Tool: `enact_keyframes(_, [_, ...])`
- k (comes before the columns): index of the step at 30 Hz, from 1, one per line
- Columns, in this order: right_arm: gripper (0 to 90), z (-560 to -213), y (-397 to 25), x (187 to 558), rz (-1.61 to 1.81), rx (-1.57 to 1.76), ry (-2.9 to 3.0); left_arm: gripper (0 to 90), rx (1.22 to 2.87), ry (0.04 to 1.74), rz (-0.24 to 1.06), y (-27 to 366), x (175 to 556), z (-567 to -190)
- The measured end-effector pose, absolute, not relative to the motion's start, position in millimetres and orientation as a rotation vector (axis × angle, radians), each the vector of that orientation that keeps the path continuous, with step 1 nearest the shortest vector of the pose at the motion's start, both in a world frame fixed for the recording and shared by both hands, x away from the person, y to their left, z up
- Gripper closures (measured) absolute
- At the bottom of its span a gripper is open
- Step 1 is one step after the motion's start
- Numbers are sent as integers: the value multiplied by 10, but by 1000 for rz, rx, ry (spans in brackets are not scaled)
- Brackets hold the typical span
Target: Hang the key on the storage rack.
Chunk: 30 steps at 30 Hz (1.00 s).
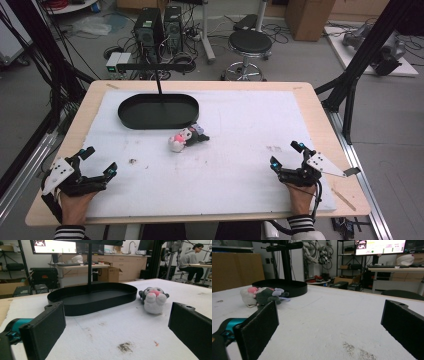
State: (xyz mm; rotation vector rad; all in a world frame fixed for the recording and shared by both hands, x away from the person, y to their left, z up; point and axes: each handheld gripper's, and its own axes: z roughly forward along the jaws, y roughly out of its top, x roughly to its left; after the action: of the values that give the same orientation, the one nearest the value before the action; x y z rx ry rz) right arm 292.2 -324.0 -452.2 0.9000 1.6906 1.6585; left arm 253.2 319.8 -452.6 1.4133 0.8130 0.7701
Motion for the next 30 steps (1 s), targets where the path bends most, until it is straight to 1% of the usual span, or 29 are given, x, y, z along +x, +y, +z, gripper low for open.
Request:
enact_keyframes(6, [3,-4521,-3239,2925,1658,896,1688,17,1416,837,750,3219,2565,-4505])
enact_keyframes(16, [3,-4522,-3237,2925,1658,895,1686,17,1478,791,728,3163,2670,-4273])
enact_keyframes(20, [3,-4522,-3238,2925,1659,894,1687,17,1527,759,722,3097,2757,-4135])
enact_keyframes(23, [3,-4522,-3237,2926,1659,894,1687,17,1568,737,676,3034,2858,-4003])
enact_keyframes(30, [3,-4521,-3239,2925,1659,896,1688,17,1664,712,619,2887,3071,-3783])
